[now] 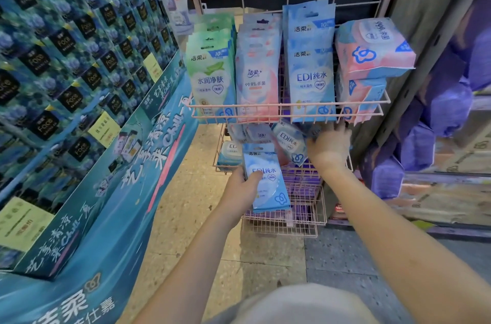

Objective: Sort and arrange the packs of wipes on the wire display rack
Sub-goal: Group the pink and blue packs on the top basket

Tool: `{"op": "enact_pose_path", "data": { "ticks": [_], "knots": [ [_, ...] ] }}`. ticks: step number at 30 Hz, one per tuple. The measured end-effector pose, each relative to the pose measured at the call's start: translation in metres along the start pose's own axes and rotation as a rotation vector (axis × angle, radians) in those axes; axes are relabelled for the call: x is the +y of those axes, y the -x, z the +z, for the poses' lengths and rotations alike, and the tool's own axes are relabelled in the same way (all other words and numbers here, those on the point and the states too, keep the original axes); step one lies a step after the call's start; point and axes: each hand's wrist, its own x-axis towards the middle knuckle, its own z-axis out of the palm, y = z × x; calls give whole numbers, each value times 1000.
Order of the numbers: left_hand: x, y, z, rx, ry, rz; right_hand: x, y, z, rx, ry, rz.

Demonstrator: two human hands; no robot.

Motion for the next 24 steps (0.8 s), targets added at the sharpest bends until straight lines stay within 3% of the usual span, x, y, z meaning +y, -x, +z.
{"op": "enact_pose_path", "data": {
  "ticks": [5, 11, 18, 21, 24],
  "knots": [
    [-3, -3, 3, -26, 14, -1, 16, 3, -9, 103, -232, 159],
    [-3, -6, 10, -65, 17, -4, 34, 2, -15, -12, -340, 104],
    [2, -8, 20, -51, 1, 58, 52, 14, -37, 35, -608, 88],
    [2, -7, 24, -37, -23, 83, 58, 26, -55, -29, -723, 57],
    [3, -5, 29, -17, -24, 104, 56, 50, -70, -203, -951, 99]
  ]
}}
